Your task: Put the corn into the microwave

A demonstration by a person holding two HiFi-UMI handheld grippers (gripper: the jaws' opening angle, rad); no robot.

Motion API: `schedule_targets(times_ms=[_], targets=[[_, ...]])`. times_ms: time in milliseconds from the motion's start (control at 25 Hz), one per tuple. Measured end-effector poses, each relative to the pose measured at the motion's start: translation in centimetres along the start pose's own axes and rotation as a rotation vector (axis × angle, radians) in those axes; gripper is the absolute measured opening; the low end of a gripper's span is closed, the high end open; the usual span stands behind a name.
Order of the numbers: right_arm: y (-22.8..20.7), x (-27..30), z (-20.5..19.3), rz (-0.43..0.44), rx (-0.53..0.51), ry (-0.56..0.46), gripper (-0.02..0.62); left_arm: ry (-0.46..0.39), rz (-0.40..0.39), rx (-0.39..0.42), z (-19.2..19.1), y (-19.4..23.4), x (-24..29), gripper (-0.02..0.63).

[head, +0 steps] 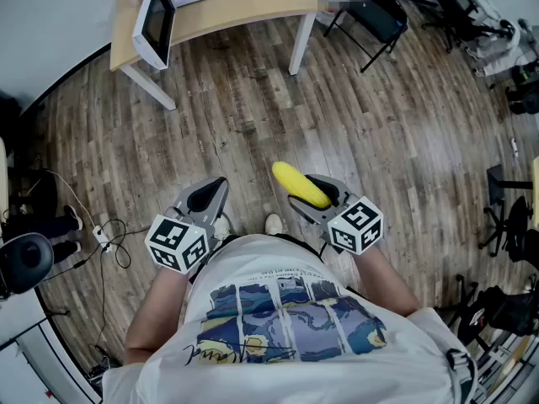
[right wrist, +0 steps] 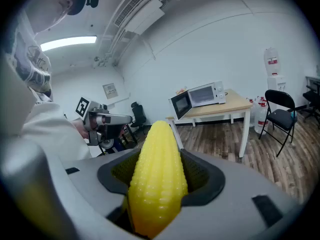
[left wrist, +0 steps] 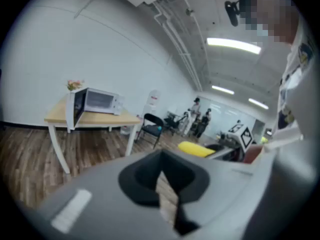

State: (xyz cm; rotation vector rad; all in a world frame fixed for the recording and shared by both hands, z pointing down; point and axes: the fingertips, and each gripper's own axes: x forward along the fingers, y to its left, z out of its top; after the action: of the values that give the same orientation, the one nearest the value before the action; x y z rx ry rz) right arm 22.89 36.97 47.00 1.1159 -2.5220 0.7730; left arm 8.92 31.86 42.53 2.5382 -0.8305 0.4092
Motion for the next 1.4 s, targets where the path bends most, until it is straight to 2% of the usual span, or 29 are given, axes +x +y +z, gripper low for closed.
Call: schedule_targets(times_ms=[360, 560, 880, 1200, 1400], targets=[[-2.1, 0.9, -0.1, 0.033, -0.034, 0.038, 0.249, -0.033, 0.066, -0.014, 0.8, 0.8, 0.5, 0.006], [-2.8, 3.5, 1.1, 0.050, -0.029, 0.052, 0.249, -0.034, 0.065, -0.032, 1.4, 3.7, 0.7, 0.006], [-4.3, 11.4, 5.6, -0.006, -0.007, 0.085, 0.249, -0.075, -0.024, -0.020, 5.9, 12.8, 2.5, 0.006], [-6.0, 20.9, 13.6, -0.111, -0.047, 0.074, 0.249, -0.162, -0.132, -0.033, 12.8, 24.0, 1.8, 0.006], [-6.9, 26.1, 17.2, -0.155, -0.063, 0.073, 0.249, -0.184, -0.116, -0.009, 14.7, 30.1, 0.7, 0.006]])
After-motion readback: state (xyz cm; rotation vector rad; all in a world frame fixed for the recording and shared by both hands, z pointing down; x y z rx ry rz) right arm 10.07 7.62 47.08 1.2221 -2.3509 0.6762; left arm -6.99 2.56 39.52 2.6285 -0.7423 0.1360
